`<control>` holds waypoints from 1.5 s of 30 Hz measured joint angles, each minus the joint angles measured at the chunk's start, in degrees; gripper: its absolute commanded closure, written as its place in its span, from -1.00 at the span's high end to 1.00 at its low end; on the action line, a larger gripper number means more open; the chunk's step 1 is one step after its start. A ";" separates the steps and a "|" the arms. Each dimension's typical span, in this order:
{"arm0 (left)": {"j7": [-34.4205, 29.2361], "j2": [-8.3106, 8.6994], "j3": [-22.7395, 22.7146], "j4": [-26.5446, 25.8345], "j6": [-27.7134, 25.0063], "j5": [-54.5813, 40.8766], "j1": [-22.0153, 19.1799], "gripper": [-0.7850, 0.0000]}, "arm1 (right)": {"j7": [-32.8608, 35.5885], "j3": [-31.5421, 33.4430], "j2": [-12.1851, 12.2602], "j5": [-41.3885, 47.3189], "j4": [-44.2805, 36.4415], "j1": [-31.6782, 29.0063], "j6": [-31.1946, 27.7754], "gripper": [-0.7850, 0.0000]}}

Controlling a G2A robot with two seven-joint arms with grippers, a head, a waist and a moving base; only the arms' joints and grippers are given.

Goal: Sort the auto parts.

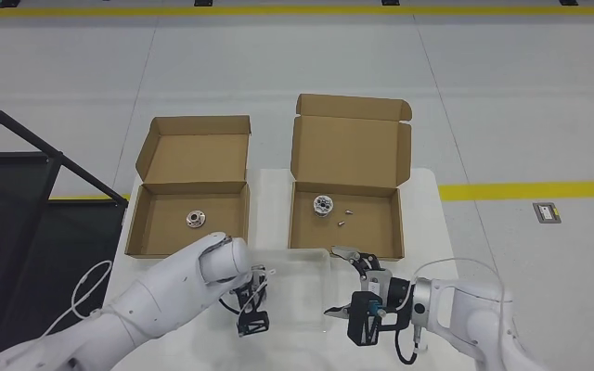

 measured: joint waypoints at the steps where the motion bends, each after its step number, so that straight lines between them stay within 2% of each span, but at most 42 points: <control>1: 0.09 -0.15 -0.09 0.19 0.05 0.00 0.04 -0.04 | 0.00 0.00 0.00 0.00 0.00 0.00 0.00 1.00; 4: 0.13 -0.65 0.02 0.68 0.02 0.00 0.04 -0.07 | 0.00 0.00 0.00 0.00 0.00 0.00 0.00 1.00; 10: 0.05 -1.47 1.00 1.60 0.08 0.01 -0.49 -0.27 | 0.00 0.00 0.00 0.00 0.00 0.00 0.00 1.00; 13: 0.16 -1.78 1.12 1.93 0.17 0.01 -0.62 -0.53 | 0.00 0.00 0.00 0.00 0.00 0.00 0.00 1.00; 16: 0.22 -2.00 1.12 2.10 0.34 0.01 -0.63 -0.62 | 0.00 0.00 0.00 0.00 0.00 0.00 0.00 1.00; 21: 0.46 -1.99 1.11 2.15 1.09 0.01 -0.57 -0.62 | 0.00 0.00 0.00 0.00 0.00 0.00 0.00 1.00; 24: 0.17 -1.79 1.11 2.12 1.07 0.01 -0.41 -0.53 | 0.00 0.00 0.00 0.00 0.00 0.00 0.00 1.00; 27: -0.48 -1.39 0.87 1.92 0.34 -0.02 -0.69 -0.41 | 0.00 0.00 0.00 0.00 0.00 0.00 0.00 1.00; 30: -0.68 -0.64 -0.96 0.96 -0.30 -0.55 -0.72 -0.38 | 0.00 0.00 0.00 0.00 0.00 0.00 0.00 1.00; 37: 1.36 2.66 -4.57 -5.27 -3.52 -0.13 0.72 -0.37 | 0.00 0.00 0.00 0.00 0.00 0.00 0.00 1.00; 41: 0.99 4.53 -4.57 -8.02 -5.52 -0.68 2.01 -0.41 | 0.00 0.00 0.00 0.00 0.00 0.00 0.00 1.00; 43: -0.70 5.34 -4.73 -8.88 -7.12 -2.58 2.64 -0.29 | 0.00 0.00 0.00 0.00 0.00 0.00 0.00 1.00; 44: -1.63 5.65 -4.88 -9.33 -8.04 -3.76 2.86 -0.11 | 0.00 0.00 0.00 0.00 0.00 0.00 0.00 1.00; 45: -2.90 6.06 -5.10 -9.96 -9.32 -5.61 3.13 0.91 | 0.00 0.00 0.00 0.00 0.00 0.00 0.00 1.00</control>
